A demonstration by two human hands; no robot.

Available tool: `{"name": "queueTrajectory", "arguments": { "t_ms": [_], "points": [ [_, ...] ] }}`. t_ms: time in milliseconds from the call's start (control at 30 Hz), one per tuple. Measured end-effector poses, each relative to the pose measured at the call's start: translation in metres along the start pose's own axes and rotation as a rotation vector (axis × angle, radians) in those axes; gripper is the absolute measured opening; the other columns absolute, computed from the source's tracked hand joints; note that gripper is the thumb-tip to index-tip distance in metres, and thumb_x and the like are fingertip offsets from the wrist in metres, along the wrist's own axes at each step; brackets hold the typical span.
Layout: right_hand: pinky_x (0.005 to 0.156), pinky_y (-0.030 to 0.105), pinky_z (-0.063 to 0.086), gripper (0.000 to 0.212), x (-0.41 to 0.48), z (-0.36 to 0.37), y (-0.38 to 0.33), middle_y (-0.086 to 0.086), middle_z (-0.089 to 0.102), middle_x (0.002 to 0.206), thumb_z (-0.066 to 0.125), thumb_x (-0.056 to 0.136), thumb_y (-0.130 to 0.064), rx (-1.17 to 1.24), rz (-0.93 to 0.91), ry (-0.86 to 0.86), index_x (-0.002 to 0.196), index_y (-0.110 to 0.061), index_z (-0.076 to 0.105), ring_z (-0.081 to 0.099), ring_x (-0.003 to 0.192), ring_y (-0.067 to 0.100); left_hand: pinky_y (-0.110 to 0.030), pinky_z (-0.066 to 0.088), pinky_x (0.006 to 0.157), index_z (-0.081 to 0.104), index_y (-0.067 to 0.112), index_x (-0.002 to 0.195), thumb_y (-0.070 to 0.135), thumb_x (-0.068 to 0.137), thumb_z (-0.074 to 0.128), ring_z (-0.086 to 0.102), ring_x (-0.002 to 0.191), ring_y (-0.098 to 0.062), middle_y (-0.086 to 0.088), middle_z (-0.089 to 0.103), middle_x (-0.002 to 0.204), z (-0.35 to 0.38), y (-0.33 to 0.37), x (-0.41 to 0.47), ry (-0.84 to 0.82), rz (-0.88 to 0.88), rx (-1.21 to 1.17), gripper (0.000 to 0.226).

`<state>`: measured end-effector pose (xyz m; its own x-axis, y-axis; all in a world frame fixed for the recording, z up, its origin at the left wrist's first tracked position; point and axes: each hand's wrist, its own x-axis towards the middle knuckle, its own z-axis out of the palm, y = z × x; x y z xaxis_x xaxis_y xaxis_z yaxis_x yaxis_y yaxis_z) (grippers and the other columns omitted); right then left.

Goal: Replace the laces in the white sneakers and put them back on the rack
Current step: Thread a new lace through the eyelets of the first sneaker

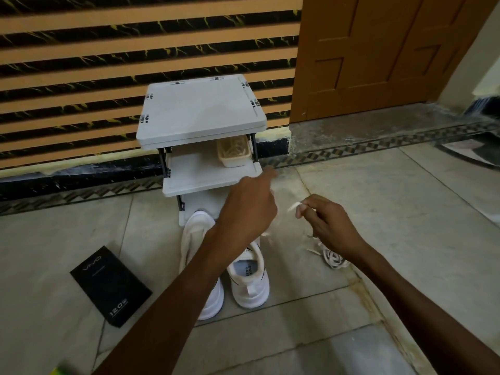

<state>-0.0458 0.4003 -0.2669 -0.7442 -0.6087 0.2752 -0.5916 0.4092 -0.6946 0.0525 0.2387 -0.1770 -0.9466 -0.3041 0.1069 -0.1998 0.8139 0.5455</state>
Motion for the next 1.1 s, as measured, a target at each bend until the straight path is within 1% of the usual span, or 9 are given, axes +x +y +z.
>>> {"name": "queueTrajectory", "arguments": {
  "t_ms": [133,233,333,433,533,633,767,933,1100],
  "points": [
    [0.057,0.020,0.034,0.023,0.003,-0.005,-0.036,-0.013,0.054,0.080,0.045,0.100,-0.027,-0.142,-0.097,-0.005,0.086,-0.025,0.063,0.050,0.067,0.000,-0.035,0.053,0.085,0.065,0.019,0.113,0.017,0.097,0.052,0.065,0.089,-0.022,-0.010,0.070,0.099,0.014,0.001,0.000,-0.092,0.015,0.003,0.021],
    [0.053,0.023,0.030,0.021,0.005,-0.004,-0.044,-0.013,0.053,0.081,0.045,0.100,-0.027,-0.228,-0.102,-0.004,0.089,-0.024,0.063,0.044,0.062,0.001,-0.027,0.045,0.076,0.067,0.015,0.105,0.016,0.097,0.051,0.061,0.090,-0.020,-0.008,0.070,0.096,0.016,0.002,-0.001,-0.057,0.035,0.056,0.019],
    [0.055,0.027,0.031,0.021,0.005,-0.003,-0.048,-0.009,0.058,0.083,0.047,0.099,-0.029,-0.283,-0.094,0.019,0.089,-0.023,0.064,0.045,0.061,0.005,-0.021,0.033,0.070,0.067,0.012,0.101,0.016,0.095,0.053,0.056,0.080,-0.015,-0.007,0.069,0.094,0.015,0.001,-0.001,-0.057,0.034,0.091,0.016],
    [0.054,0.028,0.036,0.023,0.004,-0.002,-0.053,-0.007,0.059,0.084,0.047,0.100,-0.033,-0.370,-0.100,0.056,0.087,-0.023,0.064,0.052,0.063,0.013,-0.019,0.032,0.071,0.066,0.010,0.096,0.015,0.095,0.054,0.057,0.080,-0.014,-0.006,0.070,0.090,0.013,0.000,-0.001,-0.086,-0.001,0.042,0.013],
    [0.050,0.028,0.037,0.027,0.003,0.000,-0.054,-0.006,0.057,0.083,0.045,0.100,-0.034,-0.547,-0.126,0.087,0.084,-0.022,0.062,0.054,0.060,0.016,-0.023,0.039,0.077,0.067,0.010,0.092,0.015,0.095,0.056,0.064,0.086,-0.018,-0.007,0.072,0.088,0.012,0.001,0.000,-0.111,-0.030,-0.006,0.012],
    [0.047,0.027,0.036,0.025,0.003,-0.001,-0.054,-0.005,0.057,0.081,0.047,0.099,-0.031,-0.635,-0.171,0.112,0.083,-0.022,0.063,0.054,0.056,0.018,-0.034,0.049,0.087,0.066,0.013,0.091,0.013,0.093,0.057,0.064,0.086,-0.020,-0.006,0.072,0.086,0.010,0.001,0.000,-0.105,-0.031,0.003,0.009],
    [0.045,0.025,0.030,0.024,0.004,-0.001,-0.055,-0.005,0.057,0.081,0.049,0.099,-0.031,-0.685,-0.206,0.100,0.084,-0.021,0.065,0.053,0.053,0.018,-0.038,0.052,0.085,0.064,0.013,0.094,0.016,0.094,0.059,0.064,0.085,-0.021,-0.007,0.071,0.086,0.006,0.005,-0.002,-0.065,-0.022,-0.037,0.006],
    [0.044,0.025,0.032,0.023,0.003,-0.001,-0.059,-0.005,0.057,0.082,0.049,0.099,-0.031,-0.670,-0.213,0.109,0.084,-0.022,0.064,0.054,0.055,0.017,-0.041,0.053,0.087,0.070,0.012,0.087,0.021,0.094,0.059,0.066,0.085,-0.023,-0.008,0.072,0.084,0.006,0.006,-0.002,-0.092,-0.088,-0.025,0.016],
    [0.049,0.031,0.044,0.025,0.004,-0.002,-0.054,-0.007,0.057,0.088,0.044,0.101,-0.033,-0.585,-0.182,0.094,0.088,-0.024,0.063,0.055,0.061,0.016,-0.041,0.055,0.086,0.071,0.011,0.085,0.012,0.087,0.063,0.069,0.079,-0.023,-0.007,0.073,0.081,0.002,0.006,-0.004,-0.051,-0.085,-0.094,0.009]
  ]
}}
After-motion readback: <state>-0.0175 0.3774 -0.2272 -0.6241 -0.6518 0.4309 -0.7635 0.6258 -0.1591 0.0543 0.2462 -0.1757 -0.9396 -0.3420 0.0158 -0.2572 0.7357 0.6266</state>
